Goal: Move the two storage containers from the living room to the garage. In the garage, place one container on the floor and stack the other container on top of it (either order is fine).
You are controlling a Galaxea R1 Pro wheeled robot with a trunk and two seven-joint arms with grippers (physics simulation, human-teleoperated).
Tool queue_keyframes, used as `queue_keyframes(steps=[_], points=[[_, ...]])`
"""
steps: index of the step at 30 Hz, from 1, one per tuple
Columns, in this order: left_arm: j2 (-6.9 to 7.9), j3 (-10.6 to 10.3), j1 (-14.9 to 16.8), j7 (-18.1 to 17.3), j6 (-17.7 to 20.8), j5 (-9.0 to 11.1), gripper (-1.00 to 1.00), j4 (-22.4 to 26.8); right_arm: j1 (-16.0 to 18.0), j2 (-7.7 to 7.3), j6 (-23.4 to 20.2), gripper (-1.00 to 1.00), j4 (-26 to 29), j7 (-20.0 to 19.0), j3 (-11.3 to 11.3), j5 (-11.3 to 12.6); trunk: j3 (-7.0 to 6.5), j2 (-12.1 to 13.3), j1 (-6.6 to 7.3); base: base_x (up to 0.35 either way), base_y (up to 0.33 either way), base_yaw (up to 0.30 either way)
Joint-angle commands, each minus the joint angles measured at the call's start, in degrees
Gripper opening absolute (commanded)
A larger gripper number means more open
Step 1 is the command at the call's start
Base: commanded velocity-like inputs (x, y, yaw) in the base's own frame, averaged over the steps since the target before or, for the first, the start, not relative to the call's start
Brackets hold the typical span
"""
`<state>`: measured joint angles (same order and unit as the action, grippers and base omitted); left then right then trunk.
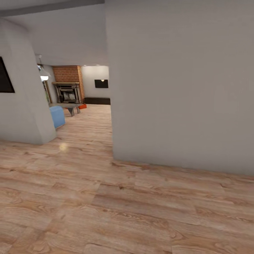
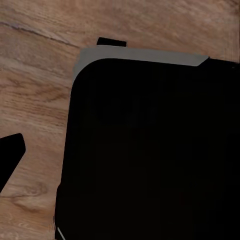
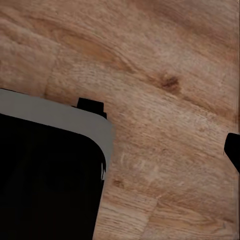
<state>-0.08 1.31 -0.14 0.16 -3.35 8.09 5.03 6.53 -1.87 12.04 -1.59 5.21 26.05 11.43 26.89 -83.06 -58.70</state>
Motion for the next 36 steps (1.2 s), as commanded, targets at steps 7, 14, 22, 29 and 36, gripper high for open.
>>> queue_keyframes(steps=[7,14,22,29,36], points=[[-0.01,0.1,0.0,0.0,-0.1,0.3,1.00,0.1,0.1,-0.04,0.3,1.00,-0.2,0.0,0.5,0.5,0.05,0.0,-0.03,0.323,0.000,0.266],[-0.01,0.1,0.0,0.0,-0.1,0.3,1.00,0.1,0.1,-0.06,0.3,1.00,-0.2,0.0,0.4,0.6,0.05,0.0,-0.03,0.324,0.000,0.268],[-0.01,0.1,0.0,0.0,-0.1,0.3,1.00,0.1,0.1,-0.14,0.3,1.00,-0.2,0.0,0.4,0.6,0.05,0.0,-0.03,0.324,0.000,0.268],[-0.01,0.1,0.0,0.0,-0.1,0.3,1.00,0.1,0.1,-0.15,0.3,1.00,-0.2,0.0,0.4,0.6,0.05,0.0,-0.03,0.324,0.000,0.268],[-0.02,0.1,0.0,0.0,-0.1,0.3,1.00,0.1,0.1,-0.07,0.3,1.00,-0.2,0.0,0.4,0.6,0.05,0.0,-0.03,0.324,0.000,0.068]])
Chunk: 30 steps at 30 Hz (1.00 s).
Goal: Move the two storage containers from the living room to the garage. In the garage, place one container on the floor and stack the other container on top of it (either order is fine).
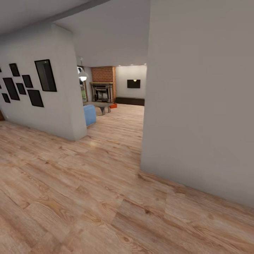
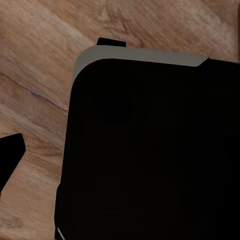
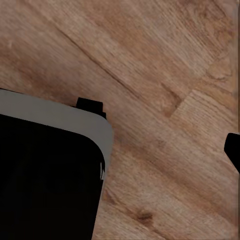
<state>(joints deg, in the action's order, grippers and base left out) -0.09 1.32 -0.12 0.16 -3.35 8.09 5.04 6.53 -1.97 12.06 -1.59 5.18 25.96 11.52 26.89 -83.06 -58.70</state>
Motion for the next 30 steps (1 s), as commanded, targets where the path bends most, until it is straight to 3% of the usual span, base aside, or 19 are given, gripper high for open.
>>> queue_keyframes(steps=[1,30], points=[[-0.01,0.1,0.0,0.0,-0.1,0.3,1.00,0.1,0.1,0.02,0.3,1.00,-0.2,0.0,0.5,0.5,0.05,0.0,-0.03,0.324,0.000,0.006],[-0.53,0.1,0.0,0.0,-0.2,0.3,1.00,0.1,0.1,0.48,-0.1,1.00,0.1,0.0,0.6,0.3,0.05,0.0,-0.03,0.324,0.000,0.000]])
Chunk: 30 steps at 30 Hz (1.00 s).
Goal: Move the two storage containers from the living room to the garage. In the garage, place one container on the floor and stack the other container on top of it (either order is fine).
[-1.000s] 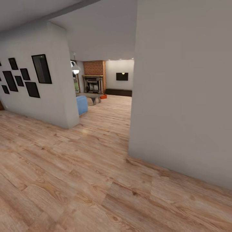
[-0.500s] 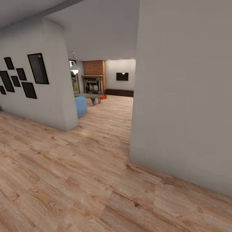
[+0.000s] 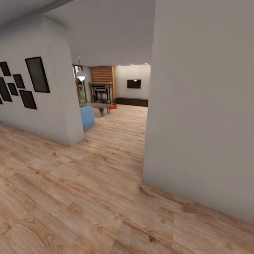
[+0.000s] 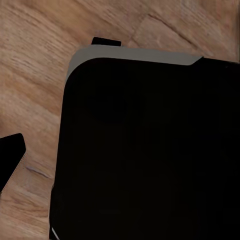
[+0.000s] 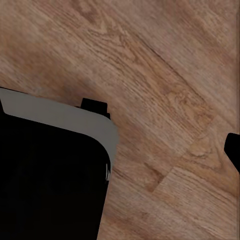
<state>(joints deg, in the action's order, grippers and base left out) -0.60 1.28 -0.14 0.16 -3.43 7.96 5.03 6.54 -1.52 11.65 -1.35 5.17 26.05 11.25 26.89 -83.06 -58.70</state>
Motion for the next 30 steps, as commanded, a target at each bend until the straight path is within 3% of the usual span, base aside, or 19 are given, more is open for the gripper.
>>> queue_keyframes(steps=[1,15,30], points=[[-0.02,0.1,0.0,0.0,-0.1,0.4,1.00,0.1,0.1,0.02,0.3,1.00,-0.1,0.0,0.5,0.5,0.05,0.0,-0.03,0.324,0.000,0.000],[-0.02,0.0,0.0,0.0,0.0,0.5,1.00,0.0,0.1,-0.03,0.6,1.00,0.2,0.4,0.5,0.3,0.05,0.0,-0.03,0.324,0.000,0.011],[-0.04,0.0,0.0,0.0,0.1,0.5,1.00,-0.1,0.1,0.02,0.8,1.00,0.1,0.7,0.3,0.7,0.05,0.0,-0.03,0.324,0.000,0.248]])
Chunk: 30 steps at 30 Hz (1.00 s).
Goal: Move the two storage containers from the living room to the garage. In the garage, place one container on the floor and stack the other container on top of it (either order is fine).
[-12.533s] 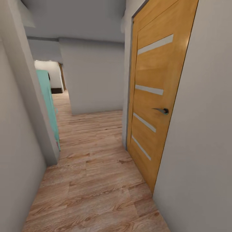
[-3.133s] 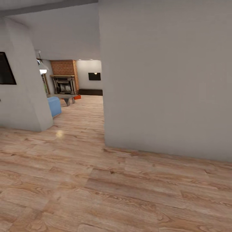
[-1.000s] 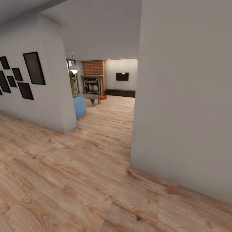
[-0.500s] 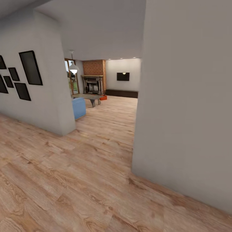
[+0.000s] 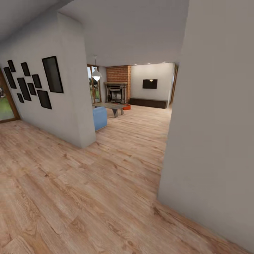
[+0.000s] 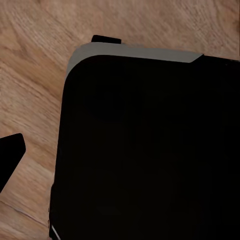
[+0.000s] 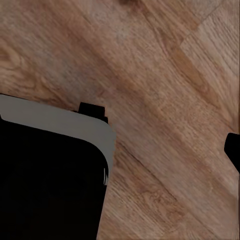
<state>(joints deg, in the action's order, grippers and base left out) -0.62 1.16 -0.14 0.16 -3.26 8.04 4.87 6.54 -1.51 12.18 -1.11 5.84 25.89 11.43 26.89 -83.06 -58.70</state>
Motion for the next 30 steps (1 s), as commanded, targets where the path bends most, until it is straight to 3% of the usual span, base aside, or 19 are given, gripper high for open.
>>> queue_keyframes(steps=[1,17,30], points=[[-0.01,0.1,0.0,0.0,-0.1,0.4,1.00,0.1,0.0,0.02,0.3,1.00,-0.1,0.0,0.5,0.5,0.05,0.0,-0.03,0.324,0.000,0.269],[0.00,0.1,0.0,0.0,-0.1,0.4,1.00,0.1,0.0,0.00,0.2,1.00,-0.1,0.1,0.4,0.5,0.05,0.0,-0.03,0.324,0.000,0.263],[0.00,0.2,0.0,0.0,-0.2,0.4,1.00,0.1,0.0,0.00,0.1,1.00,-0.1,0.1,0.5,0.5,0.05,0.0,-0.03,0.324,0.000,0.012]])
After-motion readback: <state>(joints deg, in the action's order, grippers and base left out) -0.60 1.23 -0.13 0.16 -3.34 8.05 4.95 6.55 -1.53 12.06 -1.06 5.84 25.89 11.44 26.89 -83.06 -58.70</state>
